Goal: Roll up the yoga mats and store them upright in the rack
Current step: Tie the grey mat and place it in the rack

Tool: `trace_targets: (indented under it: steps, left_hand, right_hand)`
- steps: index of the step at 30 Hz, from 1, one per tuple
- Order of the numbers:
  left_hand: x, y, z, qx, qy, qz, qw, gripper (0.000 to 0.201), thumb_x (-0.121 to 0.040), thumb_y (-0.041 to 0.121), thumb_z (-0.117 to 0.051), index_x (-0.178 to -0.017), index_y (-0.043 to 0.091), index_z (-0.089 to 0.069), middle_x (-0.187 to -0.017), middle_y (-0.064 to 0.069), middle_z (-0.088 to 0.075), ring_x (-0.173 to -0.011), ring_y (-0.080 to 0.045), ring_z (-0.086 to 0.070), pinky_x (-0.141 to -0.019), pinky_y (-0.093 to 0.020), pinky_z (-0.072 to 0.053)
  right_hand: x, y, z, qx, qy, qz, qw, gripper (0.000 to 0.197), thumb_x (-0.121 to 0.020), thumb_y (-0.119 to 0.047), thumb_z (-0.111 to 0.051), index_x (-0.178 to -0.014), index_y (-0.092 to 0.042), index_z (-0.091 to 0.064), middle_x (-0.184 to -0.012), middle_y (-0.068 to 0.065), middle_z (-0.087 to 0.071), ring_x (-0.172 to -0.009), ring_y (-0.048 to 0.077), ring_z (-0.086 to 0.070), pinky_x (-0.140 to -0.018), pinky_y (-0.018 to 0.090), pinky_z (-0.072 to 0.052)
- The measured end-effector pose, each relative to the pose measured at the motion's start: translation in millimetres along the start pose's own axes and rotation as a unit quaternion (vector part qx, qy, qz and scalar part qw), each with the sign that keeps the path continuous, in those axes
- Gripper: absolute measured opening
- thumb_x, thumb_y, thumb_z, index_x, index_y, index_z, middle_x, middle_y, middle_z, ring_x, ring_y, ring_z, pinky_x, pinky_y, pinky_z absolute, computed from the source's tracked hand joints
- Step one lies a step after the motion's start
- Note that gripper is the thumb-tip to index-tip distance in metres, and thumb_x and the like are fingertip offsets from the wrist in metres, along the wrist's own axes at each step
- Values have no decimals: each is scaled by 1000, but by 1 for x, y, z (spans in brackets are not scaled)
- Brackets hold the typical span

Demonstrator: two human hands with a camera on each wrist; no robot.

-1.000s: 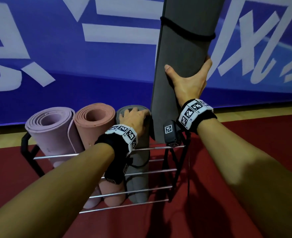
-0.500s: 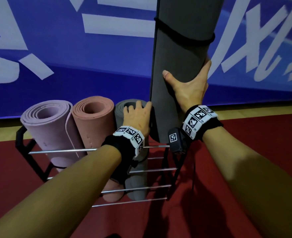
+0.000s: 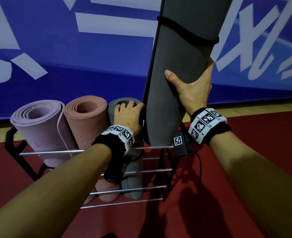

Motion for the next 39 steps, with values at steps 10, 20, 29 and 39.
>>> trace_targets:
  steps: [10,20,29,39]
  left_hand:
    - [3,-9,1,12,5,15,1000,60,-77,16,-72,-131,27,-46,-132,-6,-50,-120,-36,-48,-111,-47,-31]
    - [-14,-4,0,-24,-56,51,997,82,-87,15,-63,-146,56,-24,-144,-16,-26,-126,-44,-41,-108,-53,-31]
    - [-35,20,5,132,-34,-9,991,66,-76,5,-73,-135,10,-44,-134,-16,-51,-128,-37,-47,-109,-47,-38]
    - [-42,16,-9,145,-58,24,987,67,-85,28,-67,-144,22,-35,-136,-4,-58,-139,-25,-39,-123,-46,-5]
  right_hand:
    - [-6,1,5,11,-17,28,999,104,-61,-51,-90,-144,-24,-34,-118,-24,-48,-116,1,-52,-100,19,-46]
    - [-10,7,11,3,-35,20,999,102,-62,-50,-91,-142,-26,-32,-120,-25,-49,-111,-7,-53,-97,18,-48]
    - [-9,10,13,-8,-39,14,999,106,-60,-52,-91,-144,-25,-32,-127,-19,-50,-118,0,-54,-104,31,-50]
    - [-13,14,16,-13,-48,10,999,103,-62,-50,-91,-142,-26,-31,-126,-18,-50,-118,0,-54,-98,22,-49]
Point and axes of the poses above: each hand's wrist, its own x-axis away from the middle knuckle, its own z-axis out of the back of the hand, y = z × x, the point moved 6 cm from there along -x, towards the middle knuckle
